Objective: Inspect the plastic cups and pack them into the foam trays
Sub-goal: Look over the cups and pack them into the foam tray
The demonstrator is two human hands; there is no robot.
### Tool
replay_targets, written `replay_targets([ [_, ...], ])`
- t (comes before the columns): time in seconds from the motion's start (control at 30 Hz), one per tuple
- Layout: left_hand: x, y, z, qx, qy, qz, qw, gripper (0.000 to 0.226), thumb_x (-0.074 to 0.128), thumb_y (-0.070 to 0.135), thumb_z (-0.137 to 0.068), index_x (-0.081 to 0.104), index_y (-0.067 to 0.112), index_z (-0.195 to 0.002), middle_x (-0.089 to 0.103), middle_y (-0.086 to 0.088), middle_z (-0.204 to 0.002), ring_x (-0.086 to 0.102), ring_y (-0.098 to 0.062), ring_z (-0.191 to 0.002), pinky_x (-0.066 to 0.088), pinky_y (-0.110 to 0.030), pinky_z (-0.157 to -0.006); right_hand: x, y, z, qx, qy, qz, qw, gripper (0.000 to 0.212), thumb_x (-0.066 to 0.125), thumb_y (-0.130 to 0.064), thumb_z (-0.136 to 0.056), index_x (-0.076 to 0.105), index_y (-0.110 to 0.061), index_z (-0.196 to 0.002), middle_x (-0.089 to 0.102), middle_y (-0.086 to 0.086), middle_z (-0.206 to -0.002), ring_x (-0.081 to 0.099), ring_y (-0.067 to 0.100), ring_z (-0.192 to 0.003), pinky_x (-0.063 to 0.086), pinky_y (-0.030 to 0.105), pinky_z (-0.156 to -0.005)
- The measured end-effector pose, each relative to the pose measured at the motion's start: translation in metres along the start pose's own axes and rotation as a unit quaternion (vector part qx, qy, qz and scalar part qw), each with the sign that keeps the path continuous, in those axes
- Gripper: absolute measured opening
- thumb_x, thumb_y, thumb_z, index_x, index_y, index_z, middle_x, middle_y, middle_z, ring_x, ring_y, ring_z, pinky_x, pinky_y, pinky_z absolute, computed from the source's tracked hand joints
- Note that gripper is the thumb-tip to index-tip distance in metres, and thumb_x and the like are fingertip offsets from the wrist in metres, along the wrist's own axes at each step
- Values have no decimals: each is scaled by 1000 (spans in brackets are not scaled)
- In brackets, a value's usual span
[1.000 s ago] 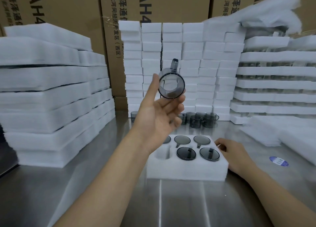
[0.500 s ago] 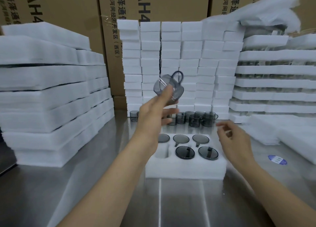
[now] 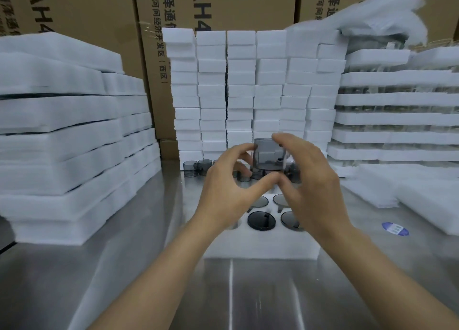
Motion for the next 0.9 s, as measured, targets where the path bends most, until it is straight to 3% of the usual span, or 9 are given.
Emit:
replay_targets([
  [0.07,-3,5,-1,54,-16,-27,998,69,77,49,-85,47,54,-147,61,21,-125,66,-13,-111,53,-20,-81,-2,14,-4,46,-20,-97,994,74,74,6,-89,52,-36,-146,54,-23,-152,66,17,-114,50,17,-97],
  [0.13,-6,7,-2,89,-1,-78,993,77,78,34,-90,40,54,-153,55,25,-135,63,-8,-118,56,-28,-85,2,17,-4,58,-46,-147,986,76,71,4,-91,46,-47,-142,49,-32,-154,69,14,-115,54,32,-97],
  [0.23,-12,11,-3,127,38,-93,987,68,83,24,-89,55,42,-148,54,22,-140,59,-6,-127,58,-36,-91,11,22,0,77,-87,-120,986,77,73,-11,-94,38,-60,-142,51,-39,-145,71,35,-103,60,50,-93],
  [0.3,-15,11,-4,134,45,-94,986,63,85,22,-86,62,36,-143,53,21,-141,56,-7,-133,57,-39,-97,17,32,4,100,-101,-127,982,67,74,-19,-96,41,-57,-140,56,-37,-140,70,30,-106,59,48,-96],
  [0.43,-11,12,-2,128,13,-91,987,61,87,21,-85,64,34,-139,55,20,-146,52,-5,-139,54,-44,-105,30,44,13,129,-137,-136,973,61,72,-27,-98,42,-51,-145,60,-35,-135,57,-9,-128,51,32,-108],
  [0.6,-10,22,1,150,17,-123,981,54,87,24,-82,65,33,-131,65,22,-135,55,-2,-130,51,-33,-103,22,39,11,96,-92,-89,987,81,81,-22,-91,37,-49,-154,52,-25,-144,55,9,-129,49,32,-105],
  [0.73,-12,35,3,191,50,-162,967,58,88,16,-79,68,25,-133,68,14,-127,56,-10,-123,49,-30,-102,10,20,5,5,-30,23,999,77,83,-6,-82,53,-30,-148,56,-10,-142,53,17,-125,43,23,-99],
  [0.83,-11,40,4,191,31,-128,973,61,88,18,-81,66,28,-138,64,13,-132,57,-9,-125,48,-22,-100,10,23,6,38,-28,-1,999,72,83,-8,-85,54,-28,-147,61,-11,-138,57,15,-120,49,28,-96],
  [0.9,-10,32,-1,124,-10,-32,992,60,85,33,-84,62,39,-139,60,18,-135,61,-10,-124,51,-22,-94,12,29,7,74,-42,-29,996,72,81,-13,-88,50,-34,-149,61,-16,-137,59,12,-114,50,30,-93],
])
Point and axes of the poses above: each hand's wrist, its own z-axis away from the middle knuckle, its own x-axis out of the palm, y = z × x, the point moved 9 cm from there along -z, towards the middle knuckle
